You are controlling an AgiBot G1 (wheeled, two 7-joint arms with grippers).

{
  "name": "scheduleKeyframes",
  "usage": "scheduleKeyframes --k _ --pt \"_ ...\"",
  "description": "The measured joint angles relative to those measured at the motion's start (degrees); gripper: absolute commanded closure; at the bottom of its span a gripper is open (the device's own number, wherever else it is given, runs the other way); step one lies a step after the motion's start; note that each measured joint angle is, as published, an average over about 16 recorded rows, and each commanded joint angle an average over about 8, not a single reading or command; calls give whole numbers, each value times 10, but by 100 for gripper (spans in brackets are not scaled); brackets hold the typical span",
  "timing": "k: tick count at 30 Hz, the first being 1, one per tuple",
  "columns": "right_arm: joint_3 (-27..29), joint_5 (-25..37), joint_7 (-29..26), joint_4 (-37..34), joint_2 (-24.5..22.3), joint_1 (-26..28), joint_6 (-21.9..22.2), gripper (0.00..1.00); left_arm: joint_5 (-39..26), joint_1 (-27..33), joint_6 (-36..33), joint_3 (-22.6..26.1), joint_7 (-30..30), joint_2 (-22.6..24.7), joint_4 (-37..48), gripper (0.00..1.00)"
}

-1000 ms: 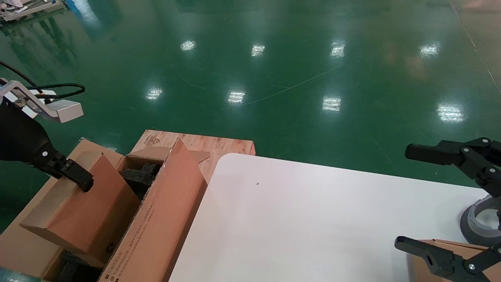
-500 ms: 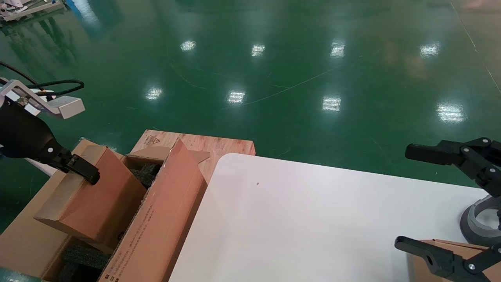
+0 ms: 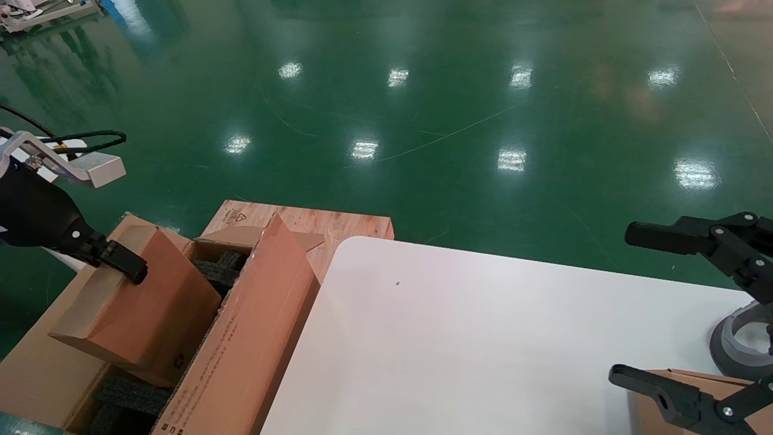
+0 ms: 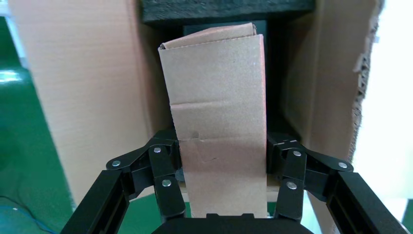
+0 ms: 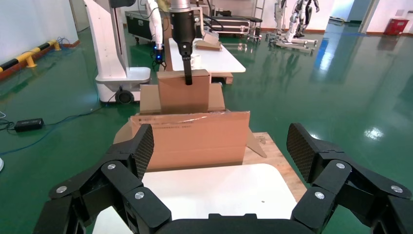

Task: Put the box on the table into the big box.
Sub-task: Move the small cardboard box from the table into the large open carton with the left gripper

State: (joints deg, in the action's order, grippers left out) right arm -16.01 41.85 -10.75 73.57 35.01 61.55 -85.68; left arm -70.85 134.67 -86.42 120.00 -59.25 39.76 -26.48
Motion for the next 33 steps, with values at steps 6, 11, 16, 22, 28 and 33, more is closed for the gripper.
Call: scheduleKeyframes --k 6,11,16,22,28,33 --pt "0 0 0 0 0 0 0 0 -3 -8 18 0 6 -1 9 100" --pt "0 0 0 0 0 0 0 0 -5 -16 31 -1 11 -3 16 100" --pt "0 0 0 0 0 0 0 0 -7 -24 41 0 15 -6 22 100" --pt "0 0 0 0 0 0 0 0 -11 -33 50 2 18 -7 29 100" --pt "0 0 0 0 0 0 0 0 -15 -44 64 4 23 -4 37 100" --pt "0 0 0 0 0 0 0 0 -18 -55 79 4 29 -1 42 100"
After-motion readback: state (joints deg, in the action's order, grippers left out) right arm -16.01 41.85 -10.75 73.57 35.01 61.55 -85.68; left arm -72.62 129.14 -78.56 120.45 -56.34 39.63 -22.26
